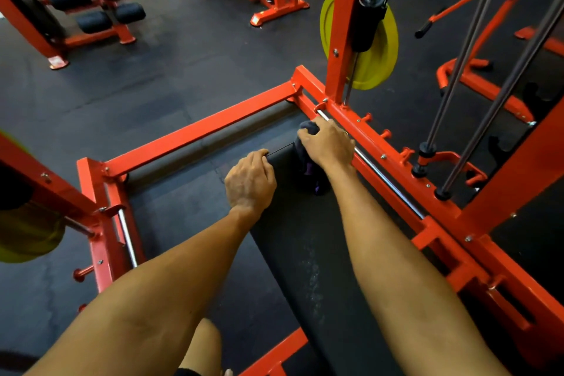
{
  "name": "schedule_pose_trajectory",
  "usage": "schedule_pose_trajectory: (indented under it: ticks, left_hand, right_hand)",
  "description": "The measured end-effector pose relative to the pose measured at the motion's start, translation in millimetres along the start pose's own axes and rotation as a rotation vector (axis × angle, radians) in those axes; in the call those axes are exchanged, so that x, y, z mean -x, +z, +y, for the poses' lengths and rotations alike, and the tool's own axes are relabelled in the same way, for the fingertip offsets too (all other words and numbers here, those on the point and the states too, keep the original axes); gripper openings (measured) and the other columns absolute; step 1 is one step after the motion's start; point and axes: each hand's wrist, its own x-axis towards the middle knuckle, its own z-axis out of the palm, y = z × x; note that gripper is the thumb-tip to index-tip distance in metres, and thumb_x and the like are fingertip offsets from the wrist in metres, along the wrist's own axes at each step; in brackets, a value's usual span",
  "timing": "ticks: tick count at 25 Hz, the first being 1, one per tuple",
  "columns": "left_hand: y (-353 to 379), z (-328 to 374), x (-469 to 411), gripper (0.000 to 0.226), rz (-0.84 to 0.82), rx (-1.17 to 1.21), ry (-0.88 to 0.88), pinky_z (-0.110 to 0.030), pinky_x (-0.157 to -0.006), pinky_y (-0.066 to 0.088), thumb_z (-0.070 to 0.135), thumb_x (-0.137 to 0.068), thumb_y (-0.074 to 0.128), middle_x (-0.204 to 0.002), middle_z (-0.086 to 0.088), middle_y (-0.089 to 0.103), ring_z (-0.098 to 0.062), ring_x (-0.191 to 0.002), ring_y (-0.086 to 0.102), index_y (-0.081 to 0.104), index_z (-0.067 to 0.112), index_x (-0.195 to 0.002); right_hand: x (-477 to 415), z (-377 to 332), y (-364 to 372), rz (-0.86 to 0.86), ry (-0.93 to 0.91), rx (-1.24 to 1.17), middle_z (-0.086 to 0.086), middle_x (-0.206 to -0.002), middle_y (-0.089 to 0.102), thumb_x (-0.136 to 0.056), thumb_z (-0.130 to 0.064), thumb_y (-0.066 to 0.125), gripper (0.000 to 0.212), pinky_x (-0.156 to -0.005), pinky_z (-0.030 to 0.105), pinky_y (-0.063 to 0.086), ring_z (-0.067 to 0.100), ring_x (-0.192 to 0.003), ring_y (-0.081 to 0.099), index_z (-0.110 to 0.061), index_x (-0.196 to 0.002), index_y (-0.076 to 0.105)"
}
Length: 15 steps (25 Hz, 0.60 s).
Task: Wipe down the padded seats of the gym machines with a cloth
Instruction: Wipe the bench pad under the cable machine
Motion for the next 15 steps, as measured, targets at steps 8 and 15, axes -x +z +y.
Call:
schedule_pose_trajectory:
  ticks: [8,15]
  left_hand:
    - [-5.8,3.9,0.8,0.036,-0.066,-0.001,0.033,-0.040,-0.087,0.053,0.029,-0.104,0.040,-0.114,-0.006,0.071,-0.024,-0.099,0.067,0.064,0.015,-0.127]
    - [-5.0,-1.7,-3.8,0.044,-0.195,-0.141,0.144,-0.040,-0.099,0.045,0.030,-0.106,0.030,-0.139,-0.004,0.058,-0.025,-0.121,0.057,0.046,0.016,-0.145]
  right_hand:
    - [25.8,26.8,4.8,0.173,-0.007,-0.181,0.002,-0.111,0.070,-0.091,-0.049,0.061,0.031,-0.086,0.041,0.043,0.031,-0.108,0.065,-0.028,-0.114,0.054]
    - [110.1,-7.5,67.8,0.334,-0.047,0.009,0.004,-0.160,0.038,-0.091,-0.052,0.054,0.053,-0.117,0.061,0.023,0.034,-0.149,0.029,-0.025,-0.136,0.051]
